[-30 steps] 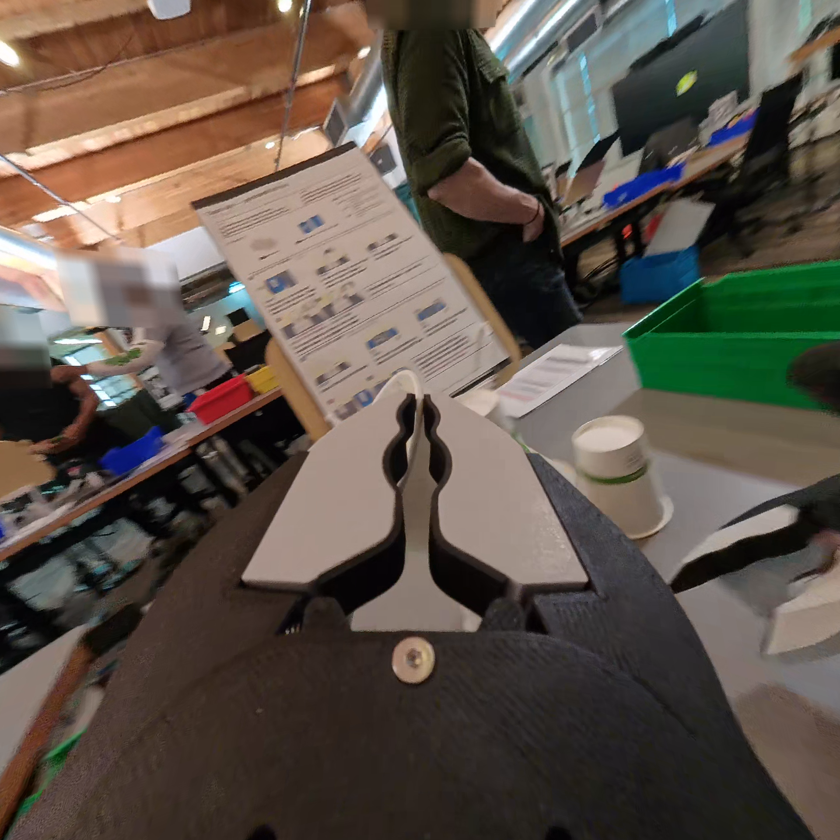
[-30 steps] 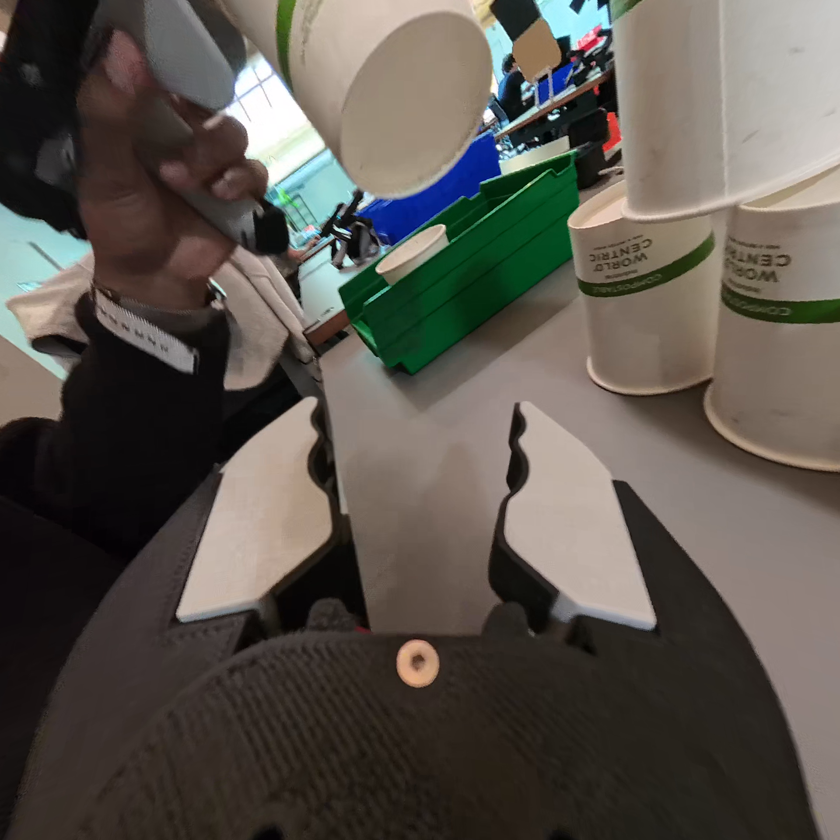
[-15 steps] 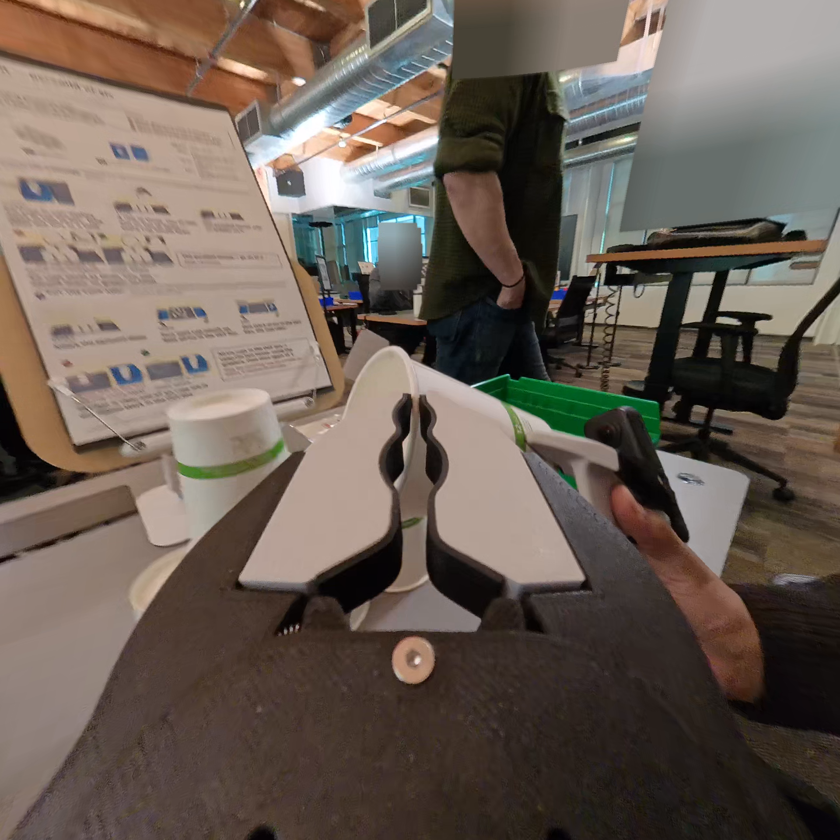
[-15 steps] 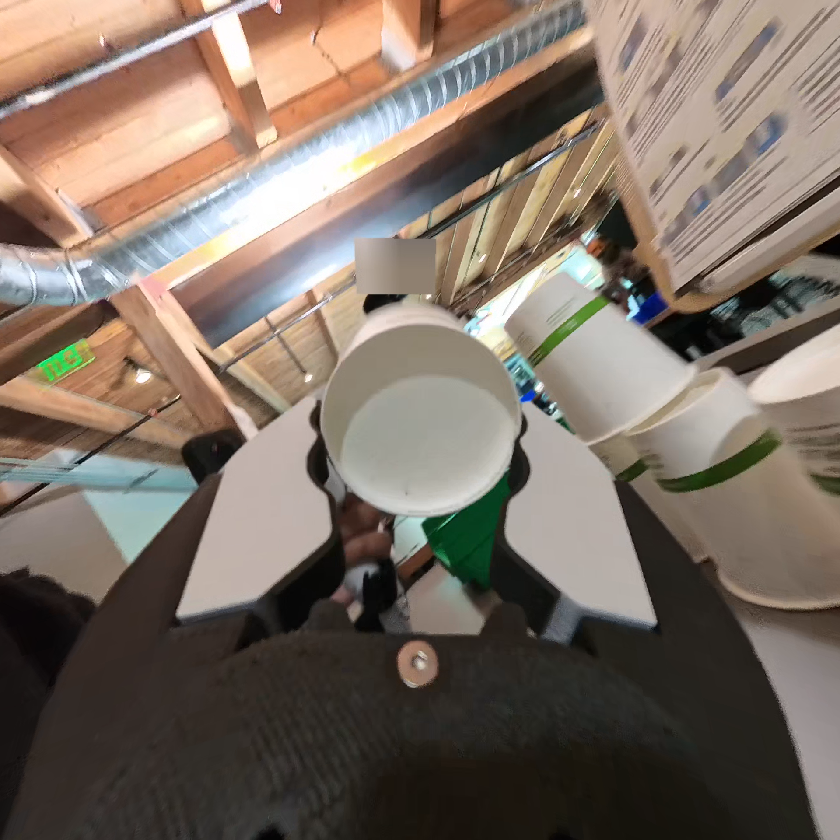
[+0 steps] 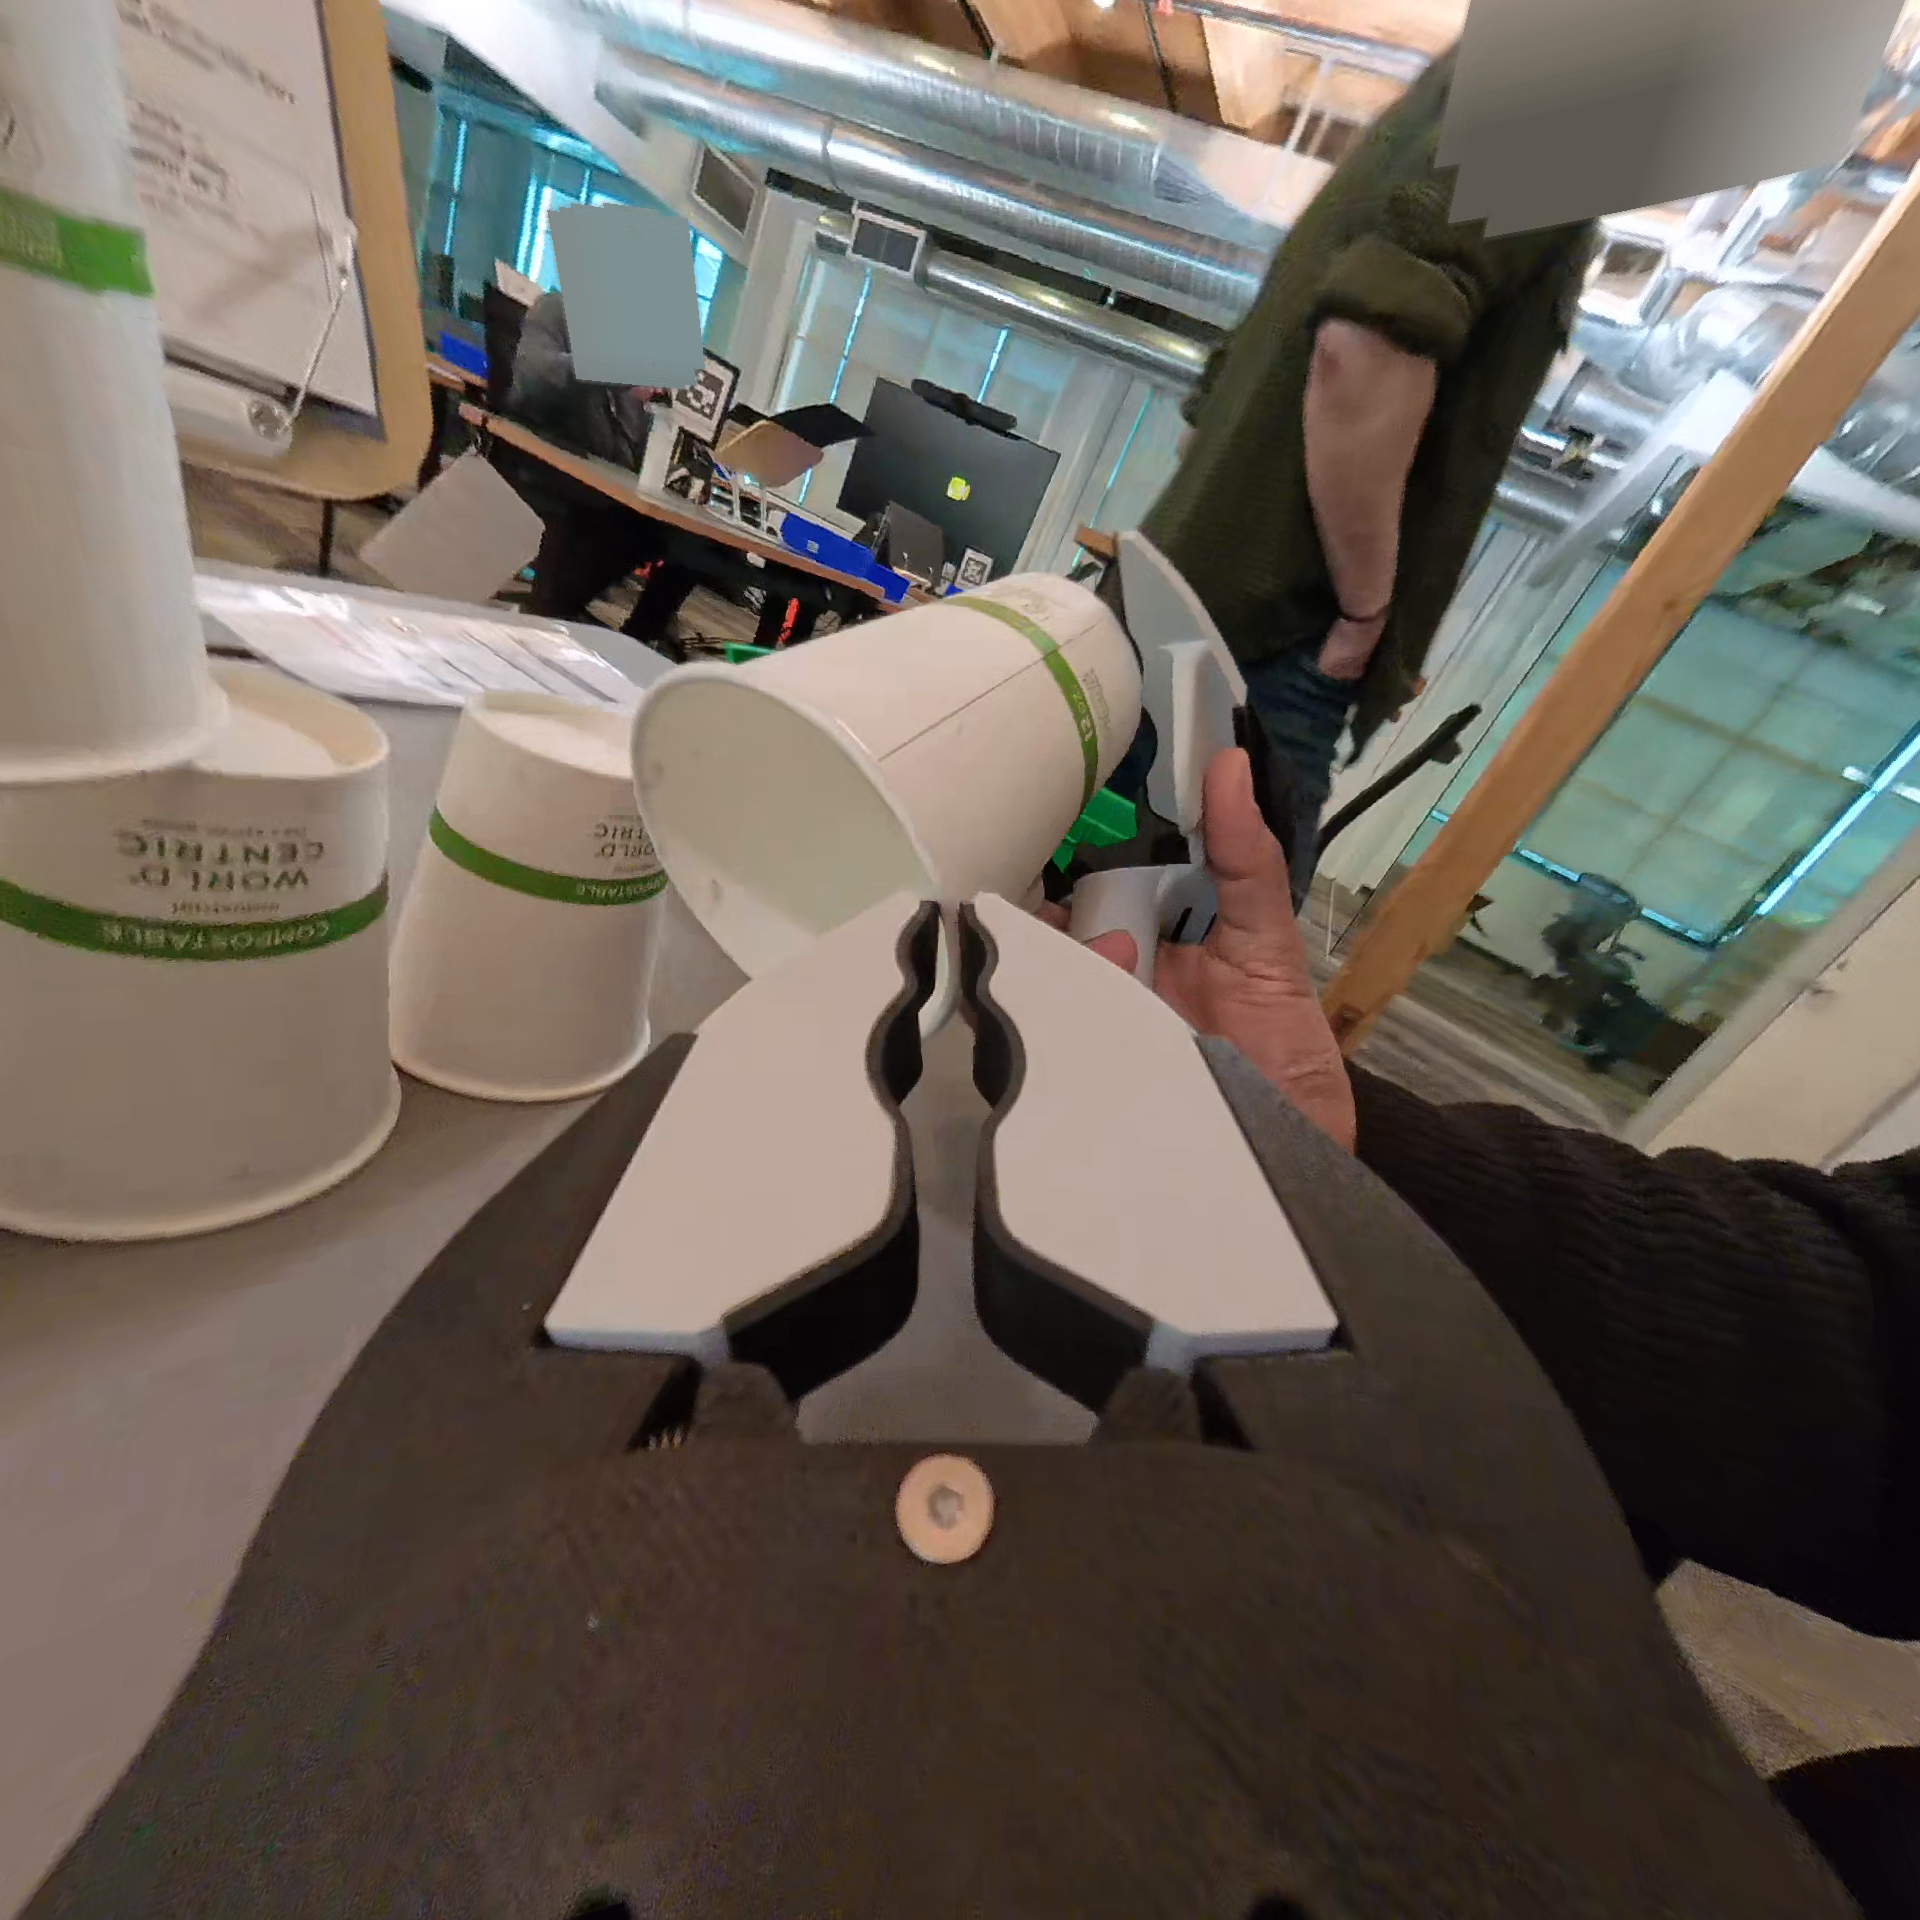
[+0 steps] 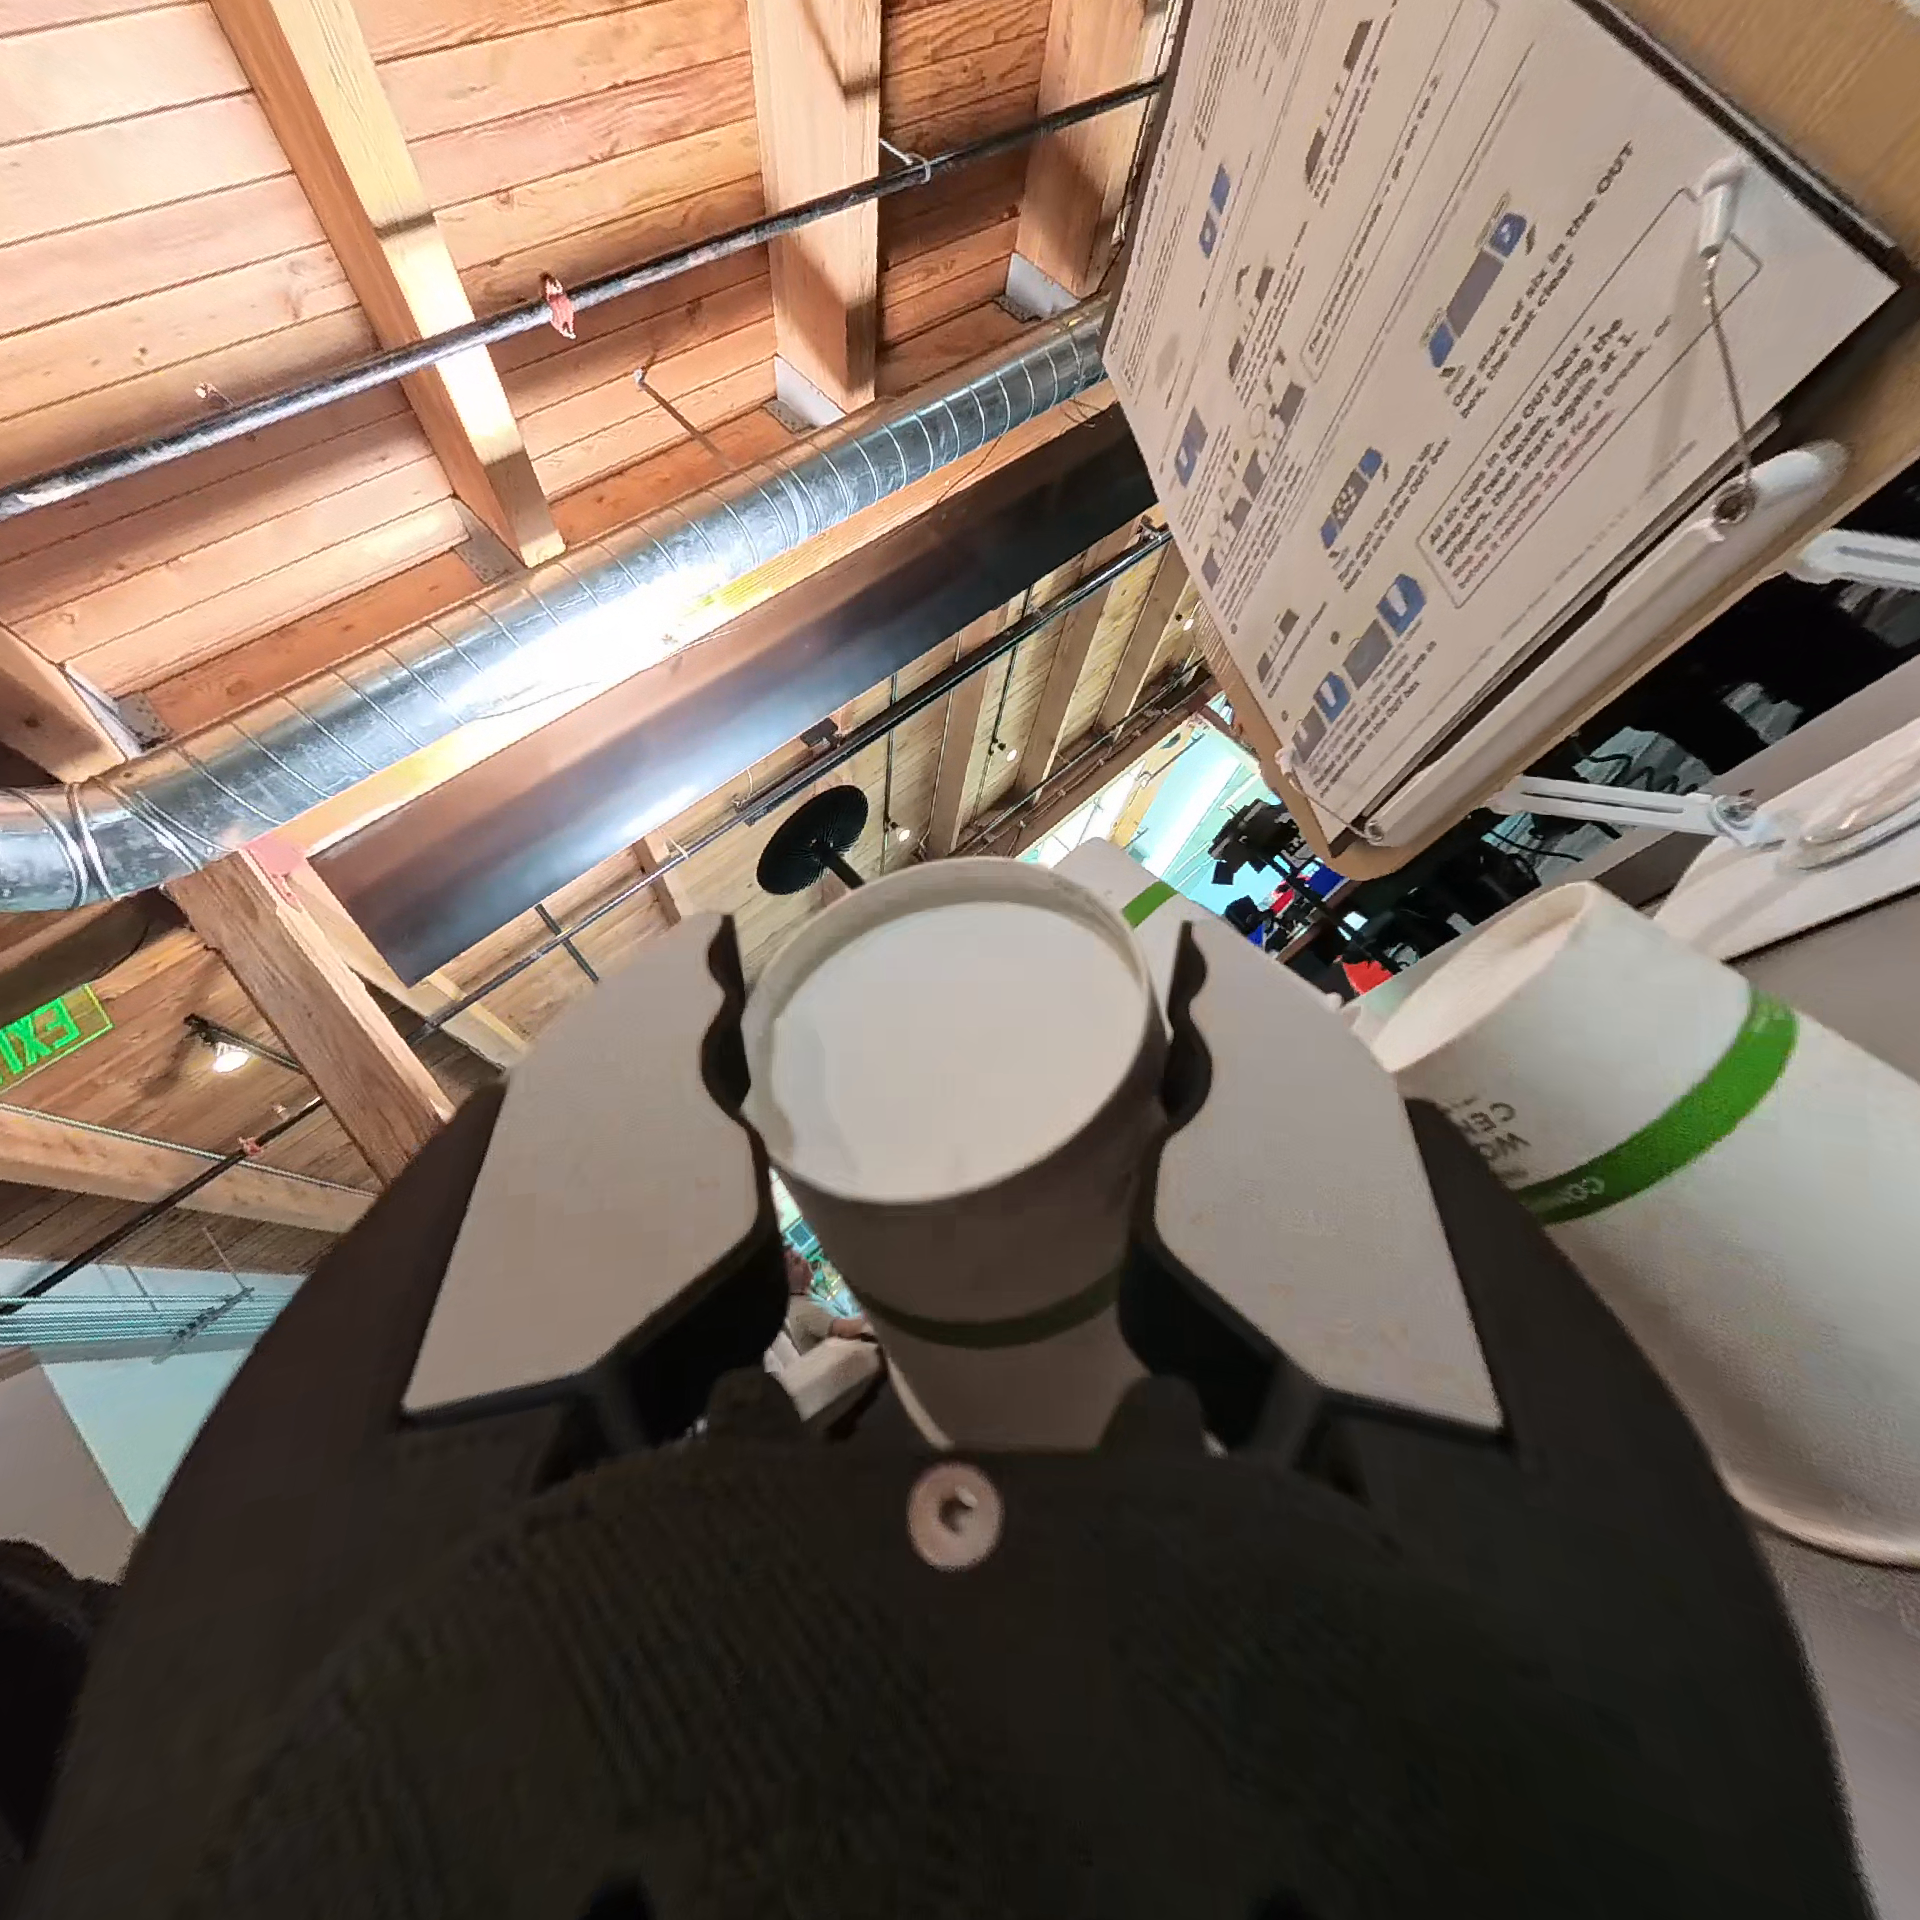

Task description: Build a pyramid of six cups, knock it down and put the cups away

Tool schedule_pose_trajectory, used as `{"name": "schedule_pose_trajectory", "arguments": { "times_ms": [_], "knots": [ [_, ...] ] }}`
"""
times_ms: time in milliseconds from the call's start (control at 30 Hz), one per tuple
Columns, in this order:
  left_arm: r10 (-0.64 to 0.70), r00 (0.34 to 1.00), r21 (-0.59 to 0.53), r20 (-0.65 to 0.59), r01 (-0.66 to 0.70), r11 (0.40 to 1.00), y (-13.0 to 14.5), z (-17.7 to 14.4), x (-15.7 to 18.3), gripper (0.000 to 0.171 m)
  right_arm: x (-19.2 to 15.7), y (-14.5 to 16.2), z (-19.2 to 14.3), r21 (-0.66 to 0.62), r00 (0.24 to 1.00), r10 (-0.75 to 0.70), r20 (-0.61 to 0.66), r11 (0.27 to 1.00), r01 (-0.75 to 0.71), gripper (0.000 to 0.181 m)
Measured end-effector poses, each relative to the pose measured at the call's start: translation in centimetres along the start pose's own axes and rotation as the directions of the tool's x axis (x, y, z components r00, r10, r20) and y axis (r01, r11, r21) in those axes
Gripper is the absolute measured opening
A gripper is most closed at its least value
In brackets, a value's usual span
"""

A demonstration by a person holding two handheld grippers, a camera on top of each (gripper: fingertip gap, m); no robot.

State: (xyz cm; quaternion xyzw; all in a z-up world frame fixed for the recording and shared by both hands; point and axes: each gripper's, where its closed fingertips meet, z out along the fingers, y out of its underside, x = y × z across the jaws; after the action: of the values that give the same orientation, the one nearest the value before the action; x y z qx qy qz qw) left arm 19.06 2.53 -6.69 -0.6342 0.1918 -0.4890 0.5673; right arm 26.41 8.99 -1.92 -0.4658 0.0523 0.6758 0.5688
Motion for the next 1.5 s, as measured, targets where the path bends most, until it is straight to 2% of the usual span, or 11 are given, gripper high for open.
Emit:
{"name": "schedule_pose_trajectory", "arguments": {
  "times_ms": [133, 300, 433, 567, 767, 967, 1100, 1500],
  "knots": [
    [-0.070, 0.998, 0.011, 0.004, 0.070, 0.998, 0.1, -0.3, -1.0, 0.004, 0.0, 0.8, 0.3, -0.026, 1.000, -0.008, -0.009, 1.000, 0.008, 0.082],
    [-0.120, 0.991, -0.007, -0.054, 0.120, 0.993, 0.3, -0.3, -0.8, 0.004, -0.1, 0.8, 0.3, -0.032, 0.999, -0.041, -0.009, 0.999, 0.040, 0.082],
    [-0.088, 0.990, -0.065, -0.113, 0.081, 0.995, 1.6, 0.0, 0.5, 0.004, -0.2, 0.1, 0.2, -0.011, 0.999, -0.041, -0.003, 0.999, 0.041, 0.081],
    [-0.028, 0.985, -0.132, -0.169, 0.006, 0.991, 3.2, 0.3, 1.6, 0.004, -0.3, -0.1, 0.0, -0.032, 0.996, -0.090, 0.002, 0.995, 0.090, 0.066],
    [-0.007, 0.984, -0.164, -0.176, -0.022, 0.986, 3.9, 0.3, 1.3, 0.005, -0.1, 0.4, 0.2, -0.088, 0.990, -0.137, -0.012, 0.987, 0.136, 0.064],
    [-0.021, 0.983, -0.169, -0.184, -0.010, 0.986, 3.9, 0.2, 0.9, 0.008, 0.4, 0.9, 0.2, -0.110, 0.994, -0.108, -0.022, 0.988, 0.105, 0.063],
    [0.002, 0.984, -0.132, -0.179, -0.027, 0.991, 3.3, 0.0, 0.9, 0.007, 0.5, 1.0, 0.4, -0.105, 0.996, -0.082, -0.019, 0.991, 0.080, 0.066],
    [-0.159, 0.966, -0.051, -0.204, 0.152, 0.987, 1.5, -0.2, 0.6, 0.003, 0.1, 1.0, 0.6, -0.094, 0.998, -0.060, 0.000, 0.994, 0.059, 0.085]
  ]
}}
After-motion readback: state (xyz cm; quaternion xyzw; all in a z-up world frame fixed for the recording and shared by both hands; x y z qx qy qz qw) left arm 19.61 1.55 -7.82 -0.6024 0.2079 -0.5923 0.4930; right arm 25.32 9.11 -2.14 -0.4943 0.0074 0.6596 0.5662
